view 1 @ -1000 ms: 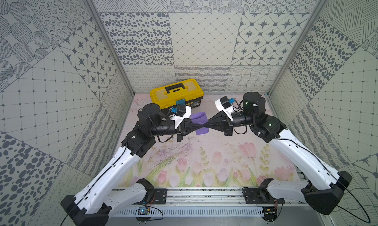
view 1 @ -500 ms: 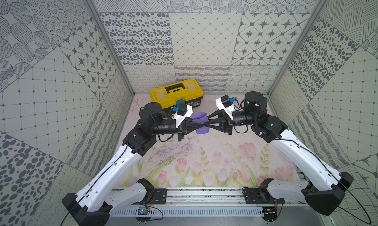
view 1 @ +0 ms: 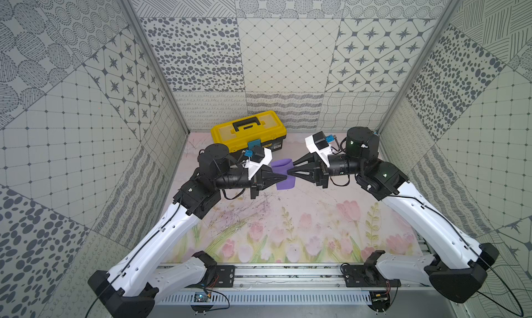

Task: Fold the square paper along the opposite sides
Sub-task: Smooth out the paper.

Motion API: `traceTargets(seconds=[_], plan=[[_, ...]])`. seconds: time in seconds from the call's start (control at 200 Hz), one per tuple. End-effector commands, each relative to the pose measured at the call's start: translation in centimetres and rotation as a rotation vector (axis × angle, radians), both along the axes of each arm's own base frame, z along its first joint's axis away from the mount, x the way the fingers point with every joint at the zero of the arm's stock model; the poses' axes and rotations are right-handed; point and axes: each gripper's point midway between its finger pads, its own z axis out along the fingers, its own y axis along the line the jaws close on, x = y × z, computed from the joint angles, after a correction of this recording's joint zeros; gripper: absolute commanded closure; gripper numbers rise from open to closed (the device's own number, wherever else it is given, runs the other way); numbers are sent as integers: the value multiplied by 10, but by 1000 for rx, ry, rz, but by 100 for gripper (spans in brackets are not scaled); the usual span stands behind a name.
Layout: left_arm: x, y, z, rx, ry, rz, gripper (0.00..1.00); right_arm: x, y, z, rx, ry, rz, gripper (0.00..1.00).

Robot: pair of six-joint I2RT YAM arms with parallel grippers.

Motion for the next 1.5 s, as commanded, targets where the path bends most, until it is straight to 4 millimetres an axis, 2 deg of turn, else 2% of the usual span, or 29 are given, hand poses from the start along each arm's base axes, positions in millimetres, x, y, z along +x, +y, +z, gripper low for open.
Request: traceTargets(seconds=[0.0, 0.21, 0.25, 0.275, 0.3, 0.33, 0.525, 0.565, 0.595, 0.62, 0.64, 0.65, 0.655, 0.845, 0.875, 0.91, 0.93, 0.955, 1.141, 1.201, 1.231, 1.251, 1.406, 1.431, 1.451, 1.476, 1.496], plan=[[-5, -2, 4, -6, -19, -37, 100, -2, 0, 20, 38, -54, 1, 100], [-5, -3, 2, -1, -13, -41, 100, -3, -1, 24, 46, -66, 6, 100], [-5, -3, 2, 0, -12, -42, 100, -3, -1, 24, 46, -69, 5, 84], [-5, -3, 2, 0, -12, -43, 100, -3, -1, 26, 47, -73, 4, 82], [-5, -3, 1, 1, -11, -43, 100, -3, -1, 26, 49, -74, 4, 84], [-5, -3, 1, 1, -10, -43, 100, -2, -1, 27, 49, -72, 0, 100], [-4, -4, -2, 6, 0, -45, 100, -1, -1, 32, 56, -88, -7, 100], [-4, -4, -2, 7, -1, -44, 100, 0, 0, 32, 57, -91, -7, 83], [-4, -4, -2, 7, 0, -47, 100, -1, -1, 33, 58, -95, -7, 79], [-4, -4, -3, 8, 3, -46, 100, 0, 0, 33, 58, -96, -7, 80], [-4, -4, -3, 8, 3, -47, 100, 0, 0, 33, 59, -95, -9, 90], [-4, -4, -3, 9, 4, -47, 100, 1, 0, 34, 59, -94, -13, 100], [-4, -4, -3, 9, 4, -46, 100, 1, 0, 34, 59, -94, -15, 100], [-4, -5, -5, 11, 8, -52, 100, 1, 0, 37, 64, -96, -11, 100], [-4, -5, -5, 12, 9, -52, 100, 2, 0, 37, 63, -101, -16, 84], [-4, -5, -6, 13, 10, -51, 100, 3, 0, 38, 64, -105, -19, 80], [-3, -6, -6, 14, 13, -52, 100, 3, 0, 38, 64, -104, -21, 83], [-4, -6, -6, 13, 12, -53, 100, 4, 0, 39, 65, -104, -24, 100], [-2, -7, -9, 18, 25, -53, 100, 3, 0, 45, 73, -112, -20, 100], [-2, -7, -10, 19, 26, -55, 100, 4, 0, 46, 74, -117, -25, 92], [-2, -7, -10, 19, 27, -54, 100, 5, 0, 45, 73, -116, -26, 93], [-2, -7, -10, 20, 27, -55, 100, 5, 0, 46, 73, -116, -27, 100], [-2, -8, -11, 21, 29, -56, 100, 4, 0, 47, 76, -118, -22, 100], [-2, -8, -11, 20, 29, -57, 100, 4, 0, 47, 76, -118, -22, 86], [-2, -8, -11, 21, 30, -56, 100, 4, 0, 47, 76, -119, -23, 79], [-2, -8, -11, 21, 29, -56, 100, 3, 0, 48, 78, -125, -23, 77], [-2, -8, -12, 21, 29, -54, 100, 4, 0, 48, 77, -124, -26, 80]])
